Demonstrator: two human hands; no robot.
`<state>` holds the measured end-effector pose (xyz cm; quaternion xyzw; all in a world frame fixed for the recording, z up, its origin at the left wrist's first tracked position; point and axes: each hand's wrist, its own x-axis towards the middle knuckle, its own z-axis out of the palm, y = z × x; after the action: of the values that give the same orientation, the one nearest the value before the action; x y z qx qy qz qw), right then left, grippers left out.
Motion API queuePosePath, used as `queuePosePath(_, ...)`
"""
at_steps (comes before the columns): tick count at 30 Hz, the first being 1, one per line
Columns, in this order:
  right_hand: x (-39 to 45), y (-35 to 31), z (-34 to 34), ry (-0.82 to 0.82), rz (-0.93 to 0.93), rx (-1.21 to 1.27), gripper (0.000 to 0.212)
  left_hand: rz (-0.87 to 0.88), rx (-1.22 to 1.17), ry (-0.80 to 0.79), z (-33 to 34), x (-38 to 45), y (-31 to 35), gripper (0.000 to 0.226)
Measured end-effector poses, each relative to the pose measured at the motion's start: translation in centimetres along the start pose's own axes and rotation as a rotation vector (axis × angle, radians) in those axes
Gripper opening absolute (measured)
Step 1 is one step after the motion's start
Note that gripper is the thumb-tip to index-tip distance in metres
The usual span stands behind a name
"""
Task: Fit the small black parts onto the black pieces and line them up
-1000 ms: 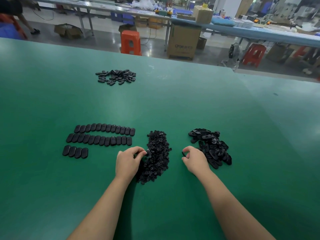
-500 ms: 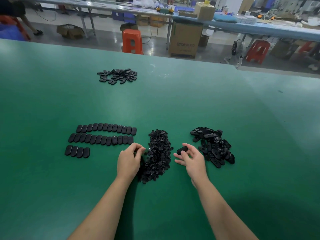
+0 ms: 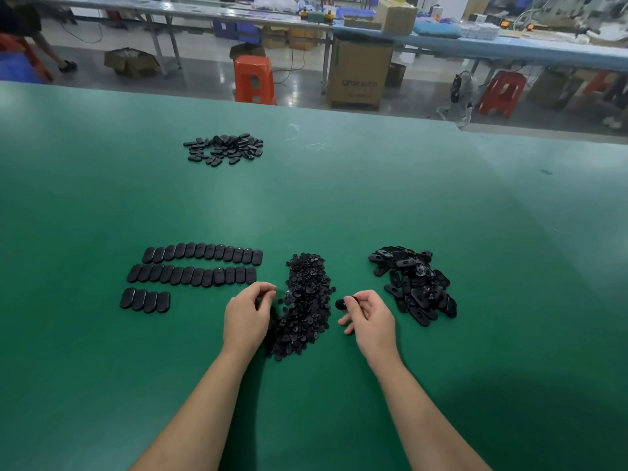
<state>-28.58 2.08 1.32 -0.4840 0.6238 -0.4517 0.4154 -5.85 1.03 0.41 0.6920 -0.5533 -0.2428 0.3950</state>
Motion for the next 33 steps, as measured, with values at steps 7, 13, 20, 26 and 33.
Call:
queuePosePath(7,0.09,0.02,0.05,-0.037,-0.024,-0.047,0.021,-0.023,-0.021,-0.002,0.08,0.07,-0.09,0.021)
queuePosePath(13,0.1,0.19,0.04,-0.003,-0.012,-0.071,0.015,-0.032,-0.032,0.012,0.14,0.14,-0.08,0.023)
queuePosePath(20,-0.11,0.1,0.35,-0.002,-0.06,-0.015,0.011,-0.017,0.009,0.026,0.16,0.19,-0.18,0.012)
queuePosePath(26,-0.05,0.09,0.25,0.03,-0.059,0.019,0.011,-0.015,0.018,0.024,0.24,0.22,-0.31,0.012)
queuePosePath(33,0.17,0.57,0.13,0.094,-0.089,-0.103,0.012,-0.004,0.013,0.03,0.11,0.07,-0.05,0.013)
